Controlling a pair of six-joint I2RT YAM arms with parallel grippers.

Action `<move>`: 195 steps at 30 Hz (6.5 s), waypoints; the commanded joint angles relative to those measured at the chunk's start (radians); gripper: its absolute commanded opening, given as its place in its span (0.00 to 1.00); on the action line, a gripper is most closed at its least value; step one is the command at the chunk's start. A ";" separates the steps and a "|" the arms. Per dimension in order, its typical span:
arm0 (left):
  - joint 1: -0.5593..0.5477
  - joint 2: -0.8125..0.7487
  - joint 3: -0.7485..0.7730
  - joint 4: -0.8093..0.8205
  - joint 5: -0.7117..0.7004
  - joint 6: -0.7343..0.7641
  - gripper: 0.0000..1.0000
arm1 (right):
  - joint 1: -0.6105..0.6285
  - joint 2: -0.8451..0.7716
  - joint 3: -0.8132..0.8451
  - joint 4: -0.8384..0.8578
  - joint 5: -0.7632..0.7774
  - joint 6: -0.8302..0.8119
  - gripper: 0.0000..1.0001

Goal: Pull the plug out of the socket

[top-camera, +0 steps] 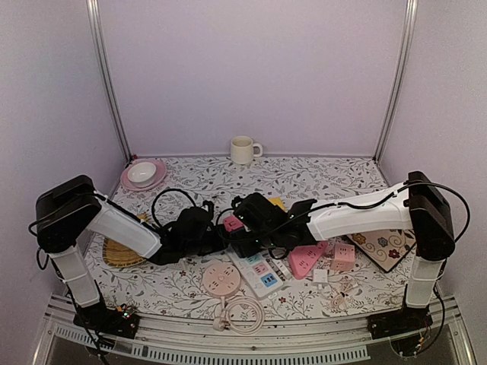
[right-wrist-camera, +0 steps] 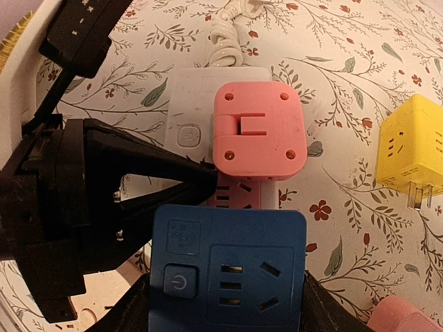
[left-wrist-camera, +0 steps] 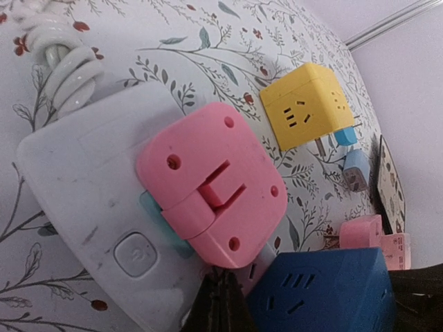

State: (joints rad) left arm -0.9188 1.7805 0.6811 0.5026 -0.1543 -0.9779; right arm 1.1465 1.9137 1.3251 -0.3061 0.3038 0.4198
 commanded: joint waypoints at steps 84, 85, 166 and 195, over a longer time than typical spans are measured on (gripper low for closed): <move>0.009 -0.065 -0.101 -0.047 -0.079 -0.004 0.00 | -0.266 0.178 0.136 0.233 -0.412 0.090 0.86; 0.009 -0.065 -0.103 -0.046 -0.078 -0.004 0.00 | -0.267 0.191 0.145 0.234 -0.411 0.094 0.85; 0.010 -0.056 -0.115 -0.033 -0.079 -0.004 0.00 | -0.303 0.112 -0.024 0.695 -0.930 0.418 0.04; -0.025 -0.128 -0.104 0.001 -0.083 0.102 0.01 | -0.321 0.035 -0.005 0.237 -0.271 0.121 0.17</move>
State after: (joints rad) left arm -0.9192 1.6848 0.5591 0.4904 -0.2325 -0.9333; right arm 0.8299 1.9842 1.2892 0.0185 -0.1032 0.6197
